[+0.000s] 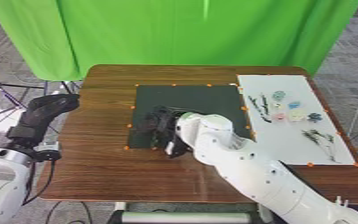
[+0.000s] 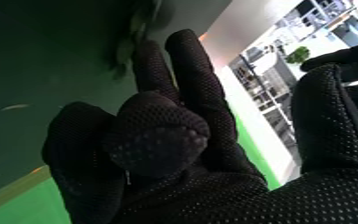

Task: Arrange flowers

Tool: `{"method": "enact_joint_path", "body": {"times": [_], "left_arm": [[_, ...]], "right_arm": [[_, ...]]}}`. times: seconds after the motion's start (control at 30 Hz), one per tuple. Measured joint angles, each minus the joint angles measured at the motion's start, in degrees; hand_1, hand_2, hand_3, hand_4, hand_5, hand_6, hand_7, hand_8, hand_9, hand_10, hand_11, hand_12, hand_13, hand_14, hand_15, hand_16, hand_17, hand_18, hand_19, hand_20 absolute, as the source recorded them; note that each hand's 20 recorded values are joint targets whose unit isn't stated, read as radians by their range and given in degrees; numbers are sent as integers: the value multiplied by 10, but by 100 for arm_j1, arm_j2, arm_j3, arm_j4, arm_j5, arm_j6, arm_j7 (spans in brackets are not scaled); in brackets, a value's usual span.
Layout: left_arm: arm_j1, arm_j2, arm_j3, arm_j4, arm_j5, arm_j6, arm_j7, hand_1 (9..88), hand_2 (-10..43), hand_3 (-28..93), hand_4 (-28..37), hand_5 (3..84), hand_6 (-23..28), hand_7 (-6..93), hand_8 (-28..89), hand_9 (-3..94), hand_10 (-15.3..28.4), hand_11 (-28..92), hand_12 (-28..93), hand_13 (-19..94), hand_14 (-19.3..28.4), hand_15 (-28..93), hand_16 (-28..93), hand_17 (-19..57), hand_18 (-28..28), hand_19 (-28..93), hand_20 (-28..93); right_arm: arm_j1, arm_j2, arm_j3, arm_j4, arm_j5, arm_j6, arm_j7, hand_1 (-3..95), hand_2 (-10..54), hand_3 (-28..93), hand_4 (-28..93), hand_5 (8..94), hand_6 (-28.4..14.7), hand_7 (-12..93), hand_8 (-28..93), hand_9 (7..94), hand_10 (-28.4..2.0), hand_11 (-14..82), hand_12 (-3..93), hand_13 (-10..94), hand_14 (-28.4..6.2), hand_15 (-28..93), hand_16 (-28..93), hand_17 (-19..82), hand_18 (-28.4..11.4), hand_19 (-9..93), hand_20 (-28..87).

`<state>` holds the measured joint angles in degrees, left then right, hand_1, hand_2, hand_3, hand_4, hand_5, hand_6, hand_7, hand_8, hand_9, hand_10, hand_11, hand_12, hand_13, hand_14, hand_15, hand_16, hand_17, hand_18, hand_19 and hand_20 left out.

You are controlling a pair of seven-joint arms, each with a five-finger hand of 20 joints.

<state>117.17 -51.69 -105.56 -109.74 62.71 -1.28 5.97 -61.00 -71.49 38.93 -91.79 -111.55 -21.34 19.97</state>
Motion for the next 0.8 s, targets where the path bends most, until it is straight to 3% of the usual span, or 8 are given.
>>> {"method": "enact_joint_path", "body": {"times": [0.2,0.37,0.53,0.7,0.8], "left_arm": [[-8,-22,13,1,2,-25,0,335,-56,605,-153,490,43,166,-65,462,138,212,119,362,179,191,21,57,133,78,186],[-11,-50,20,9,2,-46,-2,335,-56,605,-153,490,43,165,-66,461,137,212,119,362,179,190,22,57,133,78,186],[-13,-62,32,24,2,-70,-3,335,-56,604,-152,490,43,164,-66,461,137,211,119,362,179,190,22,56,134,79,187],[7,-69,11,22,2,-78,-6,336,-57,605,-152,490,43,166,-65,461,137,212,119,362,179,189,21,56,134,78,186],[35,-76,-23,14,2,-79,-9,336,-58,605,-153,490,43,166,-66,461,137,212,119,362,179,190,22,56,134,78,185]], "right_arm": [[-233,175,397,-331,1024,355,-15,140,91,577,-119,657,-37,142,-49,640,-144,84,96,937,-31,646,208,693,-150,932,589],[-738,537,1146,-1302,2360,1058,-285,193,20,595,-106,667,-32,157,-48,673,-146,94,118,937,-32,616,218,673,-150,932,577],[-1118,969,1913,-2088,2661,1878,-509,245,-53,609,-101,669,-30,186,-45,729,-155,115,178,934,-34,586,260,653,-148,932,577],[-1241,1523,2150,-2269,1625,3535,293,240,-95,521,-165,643,-54,179,-34,756,-167,184,240,913,-35,602,287,636,-150,932,596],[-1435,1691,2580,-2172,325,3527,1118,241,-95,494,-196,648,-64,168,-29,766,-166,200,247,911,-36,611,289,638,-148,932,602]]}}
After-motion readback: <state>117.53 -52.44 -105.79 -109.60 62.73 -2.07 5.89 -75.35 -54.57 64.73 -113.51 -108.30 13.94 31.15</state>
